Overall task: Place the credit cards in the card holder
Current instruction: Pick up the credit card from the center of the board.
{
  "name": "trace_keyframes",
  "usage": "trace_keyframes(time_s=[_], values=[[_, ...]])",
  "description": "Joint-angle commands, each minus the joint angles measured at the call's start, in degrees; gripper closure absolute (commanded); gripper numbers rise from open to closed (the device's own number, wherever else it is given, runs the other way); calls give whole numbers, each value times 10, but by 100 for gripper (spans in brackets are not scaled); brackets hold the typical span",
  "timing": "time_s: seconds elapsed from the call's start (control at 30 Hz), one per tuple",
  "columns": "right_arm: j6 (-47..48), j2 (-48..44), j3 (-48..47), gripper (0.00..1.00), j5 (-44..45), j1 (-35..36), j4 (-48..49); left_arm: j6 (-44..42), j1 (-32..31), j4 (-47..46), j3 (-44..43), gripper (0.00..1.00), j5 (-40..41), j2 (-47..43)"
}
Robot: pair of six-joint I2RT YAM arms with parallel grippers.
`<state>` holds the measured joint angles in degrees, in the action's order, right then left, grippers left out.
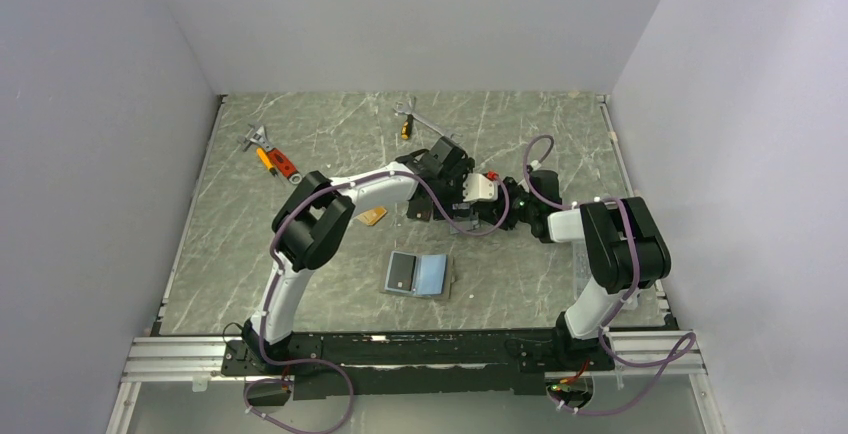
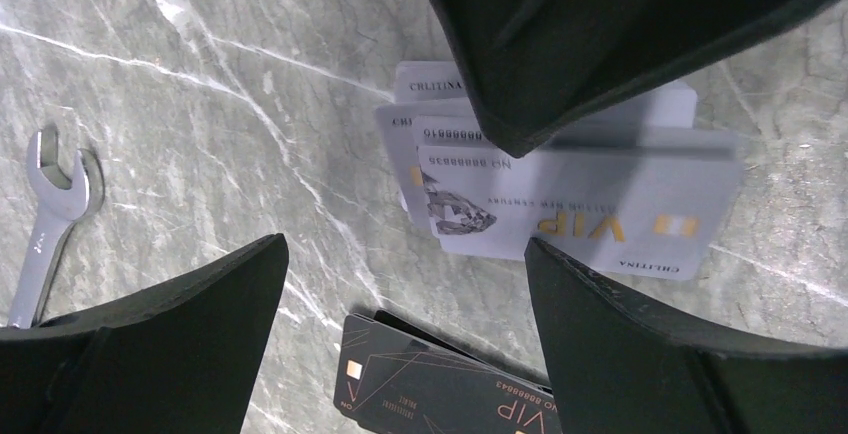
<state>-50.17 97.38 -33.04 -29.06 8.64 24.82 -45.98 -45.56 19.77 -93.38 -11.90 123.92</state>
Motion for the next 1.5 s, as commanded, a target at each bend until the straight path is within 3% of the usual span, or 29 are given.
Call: trace_keyframes(time_s=[0.0,0.33,0.6,0.83,1.3,1.47], values=[[7,18,30,56,25,-1,-32,-9,-2,3,-12,4,-1,11],[6,10,49,56,27,6,-29,2,-12,0,-20,5,-12,16],[56,-98,2,55,75,4,-134,-6,-10,-15,21,5,0,-3],[53,-142,-9,56,58,5,-142,-3,-6,-18,26,5,-6,-13],[36,-123,-3,59,-4,7,-86,-6,-6,-26,43,6,-2,-21],[34,-77,-14,59,-29,6,-72,-7,-4,-28,44,6,-1,-20]])
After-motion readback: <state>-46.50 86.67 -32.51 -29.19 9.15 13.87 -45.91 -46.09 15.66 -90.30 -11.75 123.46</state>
